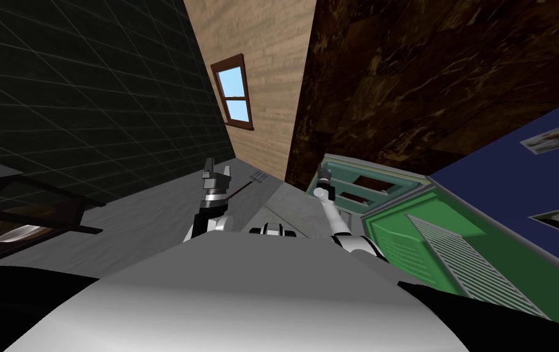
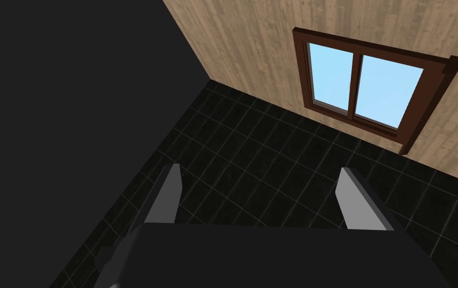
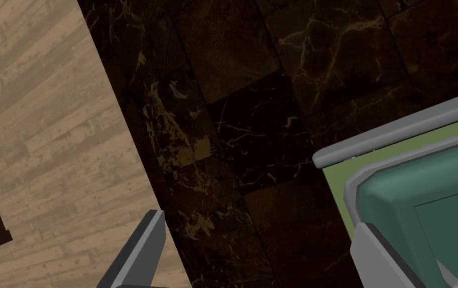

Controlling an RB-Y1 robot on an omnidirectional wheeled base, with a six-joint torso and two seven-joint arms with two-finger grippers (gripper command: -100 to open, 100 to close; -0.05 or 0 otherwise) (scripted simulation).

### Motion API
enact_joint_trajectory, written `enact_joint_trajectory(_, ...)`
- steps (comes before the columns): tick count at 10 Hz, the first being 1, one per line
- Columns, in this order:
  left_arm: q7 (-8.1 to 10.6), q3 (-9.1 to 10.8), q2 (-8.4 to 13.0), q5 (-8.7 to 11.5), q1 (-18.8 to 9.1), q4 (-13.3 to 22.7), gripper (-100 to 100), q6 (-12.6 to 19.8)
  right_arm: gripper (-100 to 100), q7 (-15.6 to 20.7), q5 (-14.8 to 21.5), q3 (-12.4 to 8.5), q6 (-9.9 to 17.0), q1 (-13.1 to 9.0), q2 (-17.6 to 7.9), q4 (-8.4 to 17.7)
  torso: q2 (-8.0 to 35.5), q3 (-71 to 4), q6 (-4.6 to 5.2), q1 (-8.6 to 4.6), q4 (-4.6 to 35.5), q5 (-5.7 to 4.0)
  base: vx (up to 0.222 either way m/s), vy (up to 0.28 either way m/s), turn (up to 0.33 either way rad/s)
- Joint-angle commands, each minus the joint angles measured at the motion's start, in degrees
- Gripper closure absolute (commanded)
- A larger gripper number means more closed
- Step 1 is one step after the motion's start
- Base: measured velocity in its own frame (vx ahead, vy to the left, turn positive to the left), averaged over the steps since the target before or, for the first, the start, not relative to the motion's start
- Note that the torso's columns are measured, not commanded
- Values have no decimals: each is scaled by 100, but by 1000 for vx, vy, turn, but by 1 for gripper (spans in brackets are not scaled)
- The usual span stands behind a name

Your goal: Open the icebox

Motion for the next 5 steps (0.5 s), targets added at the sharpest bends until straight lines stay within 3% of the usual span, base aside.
enact_joint_trajectory(1, 0, 0, 0, 0, 0, 0, 0, 0, -100, 321, 305, -15, 35, 13, 4, -30, -1, -1, 0, 5, 0, 2, 0, 0, 0)
enact_joint_trajectory(2, 0, 0, 0, 0, 0, 0, 0, 0, -100, 550, 551, 275, 316, -107, -286, 266, -2, -1, -1, 6, -1, 2, -7, 74, 57)
enact_joint_trajectory(3, 0, -1, -1, 0, 0, 0, 0, 0, -100, 692, 711, 327, 446, -107, -452, 423, -2, -1, -3, 25, -1, 6, -7, 110, 30)
enact_joint_trajectory(5, 0, -1, -1, 0, 0, 0, 0, 0, -100, 981, 1076, 327, 735, -107, -468, 444, -2, -1, 1, -3, 0, 0, 5, 38, -6)
